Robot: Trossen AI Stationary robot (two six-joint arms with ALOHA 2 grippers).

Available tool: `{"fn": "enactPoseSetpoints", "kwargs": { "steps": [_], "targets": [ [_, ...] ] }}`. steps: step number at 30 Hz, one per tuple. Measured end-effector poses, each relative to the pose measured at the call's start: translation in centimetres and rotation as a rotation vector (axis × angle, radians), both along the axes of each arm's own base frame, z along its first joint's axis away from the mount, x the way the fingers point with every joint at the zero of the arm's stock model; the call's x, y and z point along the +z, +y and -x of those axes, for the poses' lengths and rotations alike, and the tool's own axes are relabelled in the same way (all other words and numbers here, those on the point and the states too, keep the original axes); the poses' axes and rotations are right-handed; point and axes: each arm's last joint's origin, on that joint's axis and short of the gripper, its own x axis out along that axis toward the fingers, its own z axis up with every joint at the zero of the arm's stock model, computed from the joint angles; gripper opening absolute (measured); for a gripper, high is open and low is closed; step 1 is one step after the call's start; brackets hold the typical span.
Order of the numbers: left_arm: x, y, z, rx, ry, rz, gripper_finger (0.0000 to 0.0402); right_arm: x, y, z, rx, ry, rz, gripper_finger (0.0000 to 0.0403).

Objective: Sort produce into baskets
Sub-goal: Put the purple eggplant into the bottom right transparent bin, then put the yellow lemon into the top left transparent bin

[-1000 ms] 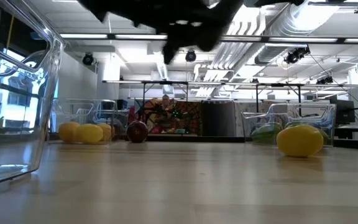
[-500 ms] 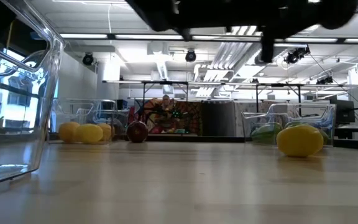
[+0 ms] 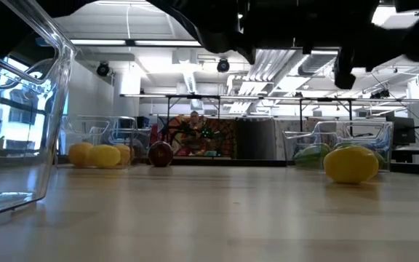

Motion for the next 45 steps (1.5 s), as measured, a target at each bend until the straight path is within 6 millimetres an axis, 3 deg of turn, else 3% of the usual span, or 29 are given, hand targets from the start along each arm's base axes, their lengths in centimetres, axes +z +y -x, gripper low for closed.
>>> {"fn": "enactPoseSetpoints", "kwargs": {
  "steps": [9, 12, 14, 19, 24, 28, 33, 37, 40, 45],
  "targets": [
    [-0.7, 0.9, -0.3, 0.213, -0.010, -0.010, 0.0190, 0.0, 0.0, 0.0, 0.000, 0.004, 0.001, 0.0397],
    [-0.4, 1.4, -0.3, 0.183, -0.002, -0.037, 0.0191, 0.0, 0.0, 0.0, 0.002, 0.005, 0.003, 0.0397],
    [0.3, 2.0, -0.2, 0.085, 0.005, -0.062, 0.0191, 0.0, 0.0, 0.0, 0.005, 0.008, 0.008, 0.0397],
    [5.4, 5.1, 1.8, -0.161, 0.131, -0.175, 0.0191, 0.0, 0.0, 0.0, 0.020, 0.023, 0.038, 0.0397],
    [6.0, 9.0, 5.9, -0.209, 0.501, -0.323, 0.0191, 0.0, 0.0, 0.1, 0.042, 0.041, 0.071, 0.0397],
    [5.7, 11.4, 10.7, -0.165, 0.589, -0.294, 0.0191, 0.0, 0.0, 0.1, 0.051, 0.051, 0.092, 0.0397],
    [3.7, 12.0, 18.6, 0.011, 0.543, -0.109, 0.0191, 0.0, 0.0, 0.0, 0.048, 0.053, 0.094, 0.0397],
    [4.5, 11.7, 23.9, 0.160, 0.382, 0.018, 0.0191, -0.6, 0.1, -0.9, 0.001, 0.046, 0.046, 0.0397],
    [5.2, 11.6, 26.6, 0.231, 0.311, 0.081, 0.0191, -2.4, 0.4, -2.2, 0.024, 0.106, -0.017, 0.0397],
    [8.1, 11.5, 29.0, 0.288, 0.191, 0.121, 0.0191, -7.7, 1.1, -4.4, -0.006, 0.377, -0.254, 0.0397]
  ]
}}
